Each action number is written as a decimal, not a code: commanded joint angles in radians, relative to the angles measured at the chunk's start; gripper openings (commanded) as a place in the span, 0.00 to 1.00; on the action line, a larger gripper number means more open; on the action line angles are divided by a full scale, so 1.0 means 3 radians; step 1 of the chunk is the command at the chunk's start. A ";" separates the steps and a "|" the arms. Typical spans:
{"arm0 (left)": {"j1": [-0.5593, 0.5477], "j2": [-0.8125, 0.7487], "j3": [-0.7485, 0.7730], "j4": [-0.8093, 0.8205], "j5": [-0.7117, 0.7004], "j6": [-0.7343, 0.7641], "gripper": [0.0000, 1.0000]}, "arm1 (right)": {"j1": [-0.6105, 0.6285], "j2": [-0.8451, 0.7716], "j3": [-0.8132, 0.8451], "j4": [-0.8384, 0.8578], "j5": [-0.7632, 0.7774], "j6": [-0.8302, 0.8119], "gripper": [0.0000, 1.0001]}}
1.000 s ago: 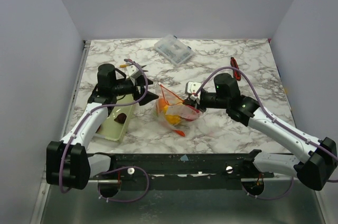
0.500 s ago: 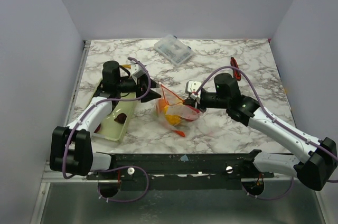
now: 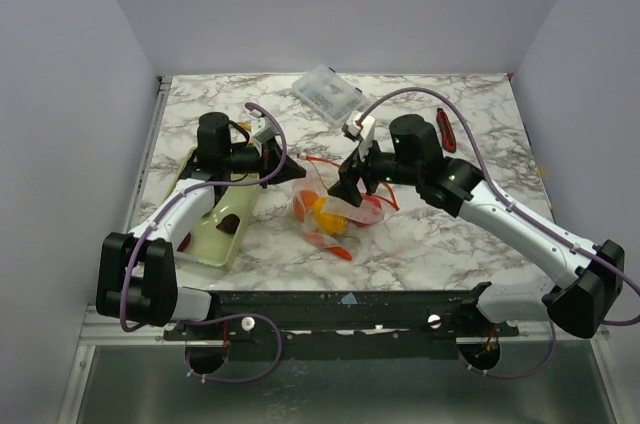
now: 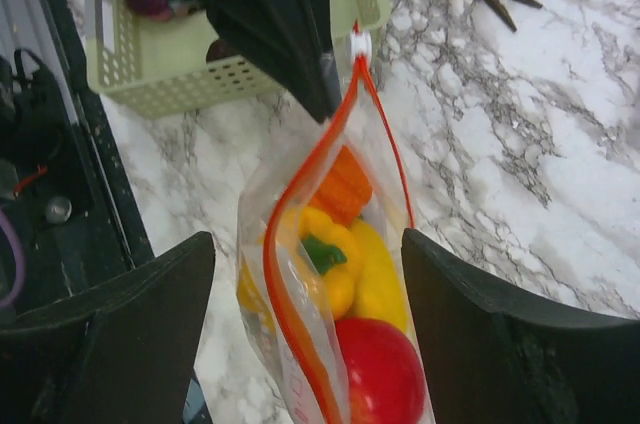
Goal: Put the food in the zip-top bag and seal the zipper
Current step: Zip the zipper food storage bag at the center of the board.
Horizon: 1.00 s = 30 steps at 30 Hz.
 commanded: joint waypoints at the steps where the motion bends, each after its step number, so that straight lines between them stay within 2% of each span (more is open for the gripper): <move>1: -0.0025 -0.0054 0.0174 -0.0184 0.0009 0.0117 0.00 | 0.0438 0.0226 0.0444 -0.0297 0.0940 0.0529 0.80; 3: -0.0038 -0.0108 0.0163 -0.0172 0.0017 0.0116 0.00 | 0.0693 0.0323 0.0560 -0.0262 0.1325 0.0378 0.81; 7: -0.0065 -0.0234 0.0094 -0.0115 -0.0013 0.0115 0.00 | 0.0746 0.0515 0.0819 -0.0228 0.1863 0.0446 0.82; 14: -0.0086 -0.0234 0.0091 -0.0073 0.0039 0.0090 0.00 | 0.0746 0.0547 0.0661 0.0058 0.1790 0.0051 0.80; 17: -0.0091 -0.0238 0.0091 -0.0084 0.0056 0.0090 0.00 | 0.0741 0.0589 0.0726 0.0038 0.1826 -0.0008 0.72; 20: -0.0101 -0.0260 0.0098 -0.0115 0.0033 0.0103 0.00 | 0.0741 0.0615 0.0779 0.0008 0.1764 0.0030 0.46; 21: -0.0101 -0.0271 0.0097 -0.0125 0.0019 0.0113 0.00 | 0.0741 0.0625 0.0776 0.0007 0.1760 0.0057 0.44; 30: -0.0122 -0.0315 0.0099 -0.0122 0.0042 0.0116 0.00 | 0.0741 0.0677 0.0719 0.0146 0.1855 0.0113 0.43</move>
